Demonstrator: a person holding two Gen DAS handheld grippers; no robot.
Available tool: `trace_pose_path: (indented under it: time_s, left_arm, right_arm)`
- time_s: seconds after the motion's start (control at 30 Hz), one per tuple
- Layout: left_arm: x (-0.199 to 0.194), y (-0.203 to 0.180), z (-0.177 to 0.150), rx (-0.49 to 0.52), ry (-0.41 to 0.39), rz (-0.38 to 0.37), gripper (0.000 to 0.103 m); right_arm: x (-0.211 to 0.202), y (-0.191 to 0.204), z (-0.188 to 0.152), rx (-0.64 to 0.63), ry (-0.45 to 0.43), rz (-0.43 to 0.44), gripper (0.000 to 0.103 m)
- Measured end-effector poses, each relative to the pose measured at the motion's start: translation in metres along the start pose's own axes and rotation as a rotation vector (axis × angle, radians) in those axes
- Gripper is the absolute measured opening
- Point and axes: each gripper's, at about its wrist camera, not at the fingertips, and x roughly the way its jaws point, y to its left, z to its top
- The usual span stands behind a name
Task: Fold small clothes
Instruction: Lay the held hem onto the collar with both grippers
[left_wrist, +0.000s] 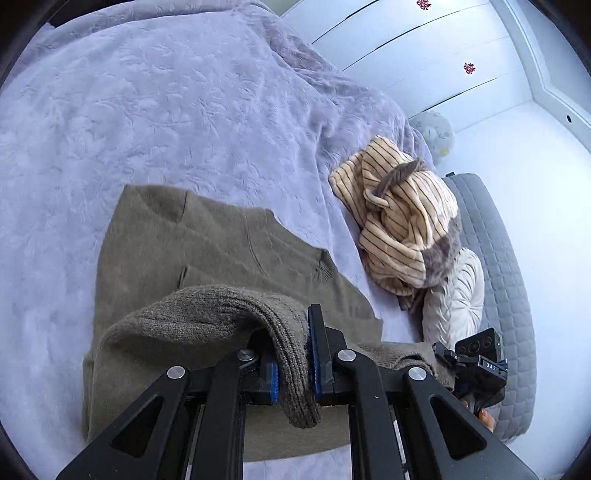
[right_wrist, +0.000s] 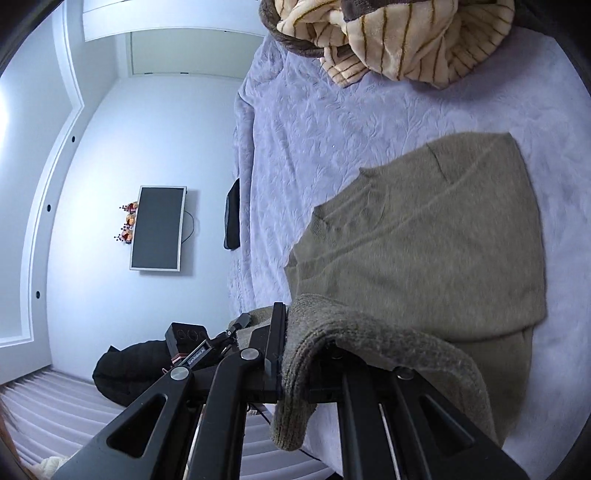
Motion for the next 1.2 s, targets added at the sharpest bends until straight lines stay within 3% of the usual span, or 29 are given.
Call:
trace_pose_path:
  time_s: [0.17,0.37,0.43,0.57,0.63,0.67,0.7,0.83,0.87,0.9,0.97,1.07,1.2]
  left_arm:
    - [0.041,0.016,0.031,-0.004,0.012,0.097,0.013]
    - [0.082,0.041,0.038,-0.030,0.059,0.219,0.015]
    - [0.089,0.048,0.039,-0.056,0.068,0.241,0.026]
    - [0.079,0.045,0.043,-0.066,0.056,0.236,0.026]
    - [0.066,0.037,0.045,-0.047,0.043,0.228,0.026]
    - [0.057,0.033,0.046,-0.031,0.028,0.235,0.026]
    - [0.048,0.029,0.047,-0.014,0.015,0.241,0.026]
    - [0.022,0.021,0.048,0.036,-0.019,0.262,0.026]
    - [0.020,0.020,0.047,0.049,-0.017,0.272,0.027]
    - [0.022,0.019,0.044,0.067,-0.005,0.287,0.027]
    - [0.034,0.017,0.038,0.111,0.033,0.324,0.027]
    - [0.066,0.014,0.028,0.151,0.104,0.369,0.027]
    - [0.106,0.011,0.024,0.173,0.132,0.411,0.027]
  right_arm:
    - [0.021,-0.030,0.045,0.045,-0.005,-0.065,0.008]
    - [0.056,-0.068,0.072,0.085,0.020,-0.166,0.008]
    - [0.065,-0.079,0.078,0.104,0.023,-0.192,0.008]
    - [0.070,-0.091,0.085,0.147,0.029,-0.240,0.012]
    - [0.066,-0.085,0.086,0.141,0.028,-0.249,0.032]
    - [0.059,-0.079,0.085,0.124,0.019,-0.249,0.055]
    - [0.053,-0.073,0.085,0.108,0.007,-0.244,0.067]
    - [0.020,-0.040,0.076,-0.009,-0.030,-0.276,0.068]
    - [0.017,-0.036,0.074,-0.033,-0.027,-0.290,0.065]
    - [0.014,-0.032,0.071,-0.055,-0.021,-0.304,0.055]
    - [0.017,-0.029,0.065,-0.098,0.010,-0.342,0.039]
    - [0.038,-0.034,0.063,-0.146,0.072,-0.408,0.039]
    - [0.070,-0.040,0.069,-0.197,0.104,-0.503,0.039]
